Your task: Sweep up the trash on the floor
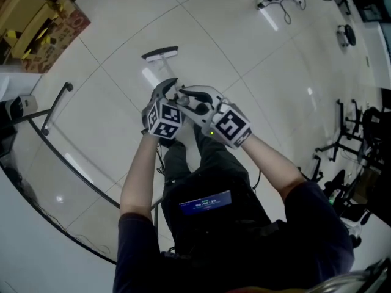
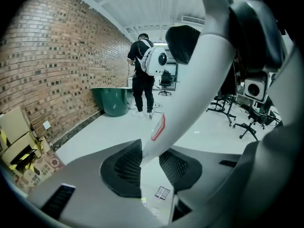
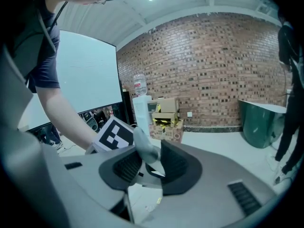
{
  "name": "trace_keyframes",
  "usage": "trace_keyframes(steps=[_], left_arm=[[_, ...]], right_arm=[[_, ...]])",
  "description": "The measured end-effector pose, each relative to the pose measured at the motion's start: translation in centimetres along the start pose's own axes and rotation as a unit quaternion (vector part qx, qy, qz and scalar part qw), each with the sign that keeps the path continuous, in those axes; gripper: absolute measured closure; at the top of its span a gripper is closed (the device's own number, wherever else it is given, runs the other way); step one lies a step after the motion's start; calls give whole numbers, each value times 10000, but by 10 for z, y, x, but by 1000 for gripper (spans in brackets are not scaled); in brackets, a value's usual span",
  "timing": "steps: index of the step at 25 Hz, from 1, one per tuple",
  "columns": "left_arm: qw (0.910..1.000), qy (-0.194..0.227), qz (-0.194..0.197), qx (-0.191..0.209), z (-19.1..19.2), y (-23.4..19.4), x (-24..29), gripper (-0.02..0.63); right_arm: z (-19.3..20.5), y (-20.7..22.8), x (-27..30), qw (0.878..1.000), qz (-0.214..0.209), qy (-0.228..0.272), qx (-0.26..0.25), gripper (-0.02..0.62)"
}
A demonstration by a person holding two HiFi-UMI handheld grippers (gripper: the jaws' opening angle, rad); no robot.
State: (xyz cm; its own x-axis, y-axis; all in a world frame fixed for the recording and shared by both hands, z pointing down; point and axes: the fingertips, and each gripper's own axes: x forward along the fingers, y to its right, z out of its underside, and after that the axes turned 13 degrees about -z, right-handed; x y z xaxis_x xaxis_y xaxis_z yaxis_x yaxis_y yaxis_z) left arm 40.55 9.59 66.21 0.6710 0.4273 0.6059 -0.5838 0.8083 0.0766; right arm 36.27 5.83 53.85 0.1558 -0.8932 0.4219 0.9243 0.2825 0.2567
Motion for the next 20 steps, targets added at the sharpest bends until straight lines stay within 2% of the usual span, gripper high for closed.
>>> trace_keyframes(steps=[10,15,20], left_arm=[[9994,42,247,245,33,39,-54,502],[9993,24,274,237,43,63,-76,502],[9987,-9,247,447,61,86,-93,502]], right_arm=[[25,-69,-6,9984,340,-236,380,456],[36,-99,-17,9985,259,-255,417,455],[50,-128,-25,9985,73,-312,450,453]])
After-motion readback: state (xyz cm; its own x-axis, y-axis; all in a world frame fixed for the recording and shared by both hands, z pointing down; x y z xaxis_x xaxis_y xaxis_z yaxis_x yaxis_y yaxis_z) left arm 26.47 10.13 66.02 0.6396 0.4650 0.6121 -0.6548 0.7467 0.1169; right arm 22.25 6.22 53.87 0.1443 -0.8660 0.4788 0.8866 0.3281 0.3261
